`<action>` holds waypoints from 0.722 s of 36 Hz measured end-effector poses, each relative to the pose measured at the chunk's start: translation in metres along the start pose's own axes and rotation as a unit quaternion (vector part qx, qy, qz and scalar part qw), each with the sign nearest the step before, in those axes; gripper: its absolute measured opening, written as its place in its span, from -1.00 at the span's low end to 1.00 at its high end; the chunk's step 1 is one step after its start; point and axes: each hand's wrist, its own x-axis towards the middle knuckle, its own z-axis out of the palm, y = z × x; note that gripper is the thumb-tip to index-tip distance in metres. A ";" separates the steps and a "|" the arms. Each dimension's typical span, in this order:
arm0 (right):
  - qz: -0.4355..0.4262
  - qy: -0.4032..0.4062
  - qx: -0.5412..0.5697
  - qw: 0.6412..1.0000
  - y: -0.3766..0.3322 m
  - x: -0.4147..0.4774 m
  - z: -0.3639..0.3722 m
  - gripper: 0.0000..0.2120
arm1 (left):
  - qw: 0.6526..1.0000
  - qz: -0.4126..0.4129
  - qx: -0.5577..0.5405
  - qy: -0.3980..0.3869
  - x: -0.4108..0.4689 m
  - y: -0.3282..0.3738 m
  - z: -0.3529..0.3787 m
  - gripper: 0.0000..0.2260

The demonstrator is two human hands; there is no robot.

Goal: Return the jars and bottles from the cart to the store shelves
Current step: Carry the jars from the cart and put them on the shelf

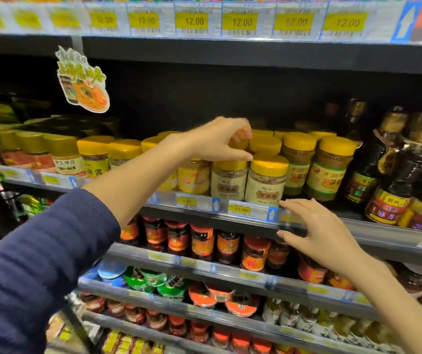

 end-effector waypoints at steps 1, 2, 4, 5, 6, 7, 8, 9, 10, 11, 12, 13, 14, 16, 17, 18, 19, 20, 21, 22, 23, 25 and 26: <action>-0.009 -0.008 0.013 1.000 -0.009 0.004 0.000 -0.43 | 1.000 0.003 -0.001 0.009 -0.013 -0.005 -0.004 -0.59; -0.022 -0.015 0.023 0.999 -0.020 0.009 0.001 -0.45 | 1.000 0.003 0.002 0.018 -0.027 -0.011 -0.008 -0.61; -0.062 -0.027 0.039 0.997 -0.044 0.019 0.004 -0.48 | 0.999 -0.001 0.023 0.038 -0.057 -0.025 -0.014 -0.63; -0.086 -0.035 0.042 0.995 -0.059 0.025 0.007 -0.48 | 0.998 -0.009 0.040 0.045 -0.072 -0.033 -0.017 -0.62; -0.114 -0.041 0.045 0.992 -0.080 0.034 0.013 -0.48 | 0.997 -0.025 0.058 0.049 -0.094 -0.044 -0.022 -0.61; -0.133 -0.046 0.048 0.989 -0.094 0.040 0.017 -0.47 | 0.996 -0.039 0.072 0.046 -0.109 -0.051 -0.025 -0.60; -0.150 -0.051 0.050 0.986 -0.108 0.047 0.020 -0.46 | 0.994 -0.057 0.085 0.040 -0.124 -0.058 -0.027 -0.59; -0.171 -0.060 0.050 0.982 -0.127 0.055 0.025 -0.45 | 0.991 -0.080 0.100 0.033 -0.146 -0.067 -0.033 -0.59; -0.192 -0.069 0.046 0.978 -0.148 0.064 0.032 -0.44 | 0.988 -0.105 0.109 0.023 -0.170 -0.077 -0.038 -0.58; -0.208 -0.080 0.041 0.974 -0.169 0.073 0.039 -0.43 | 0.985 -0.131 0.113 0.016 -0.195 -0.087 -0.044 -0.57; -0.223 -0.091 0.038 0.970 -0.192 0.082 0.046 -0.42 | 0.980 -0.160 0.116 0.007 -0.221 -0.097 -0.051 -0.55; -0.239 -0.103 0.035 0.965 -0.215 0.090 0.053 -0.41 | 0.975 -0.190 0.119 -0.001 -0.248 -0.107 -0.056 -0.54; -0.256 -0.117 0.033 0.959 -0.240 0.096 0.062 -0.40 | 0.968 -0.221 0.121 -0.010 -0.276 -0.116 -0.062 -0.53; -0.288 -0.146 0.029 0.946 -0.290 0.108 0.081 -0.39 | 0.953 -0.275 0.128 -0.025 -0.331 -0.134 -0.074 -0.53; -0.304 -0.156 0.027 0.939 -0.316 0.113 0.090 -0.39 | 0.944 -0.301 0.134 -0.032 -0.359 -0.143 -0.079 -0.53; -0.320 -0.164 0.027 0.933 -0.342 0.116 0.099 -0.39 | 0.933 -0.330 0.139 -0.039 -0.386 -0.151 -0.085 -0.53; -0.334 -0.172 0.028 0.926 -0.368 0.119 0.108 -0.38 | 0.921 -0.358 0.146 -0.045 -0.415 -0.158 -0.089 -0.53; -0.346 -0.181 0.033 0.920 -0.394 0.121 0.118 -0.38 | 0.909 -0.383 0.155 -0.048 -0.443 -0.166 -0.094 -0.53; -0.356 -0.191 0.038 0.914 -0.419 0.122 0.127 -0.37 | 0.898 -0.405 0.163 -0.048 -0.470 -0.172 -0.097 -0.54; -0.369 -0.199 0.039 0.907 -0.445 0.123 0.137 -0.36 | 0.887 -0.428 0.167 -0.048 -0.498 -0.178 -0.101 -0.55; -0.382 -0.206 0.038 0.900 -0.470 0.123 0.145 -0.35 | 0.875 -0.452 0.164 -0.045 -0.524 -0.181 -0.106 -0.55; -0.402 -0.226 0.040 0.886 -0.517 0.122 0.160 -0.34 | 0.849 -0.505 0.150 -0.038 -0.574 -0.185 -0.114 -0.54; -0.412 -0.237 0.044 0.879 -0.540 0.120 0.166 -0.34 | 0.836 -0.527 0.146 -0.037 -0.598 -0.186 -0.117 -0.52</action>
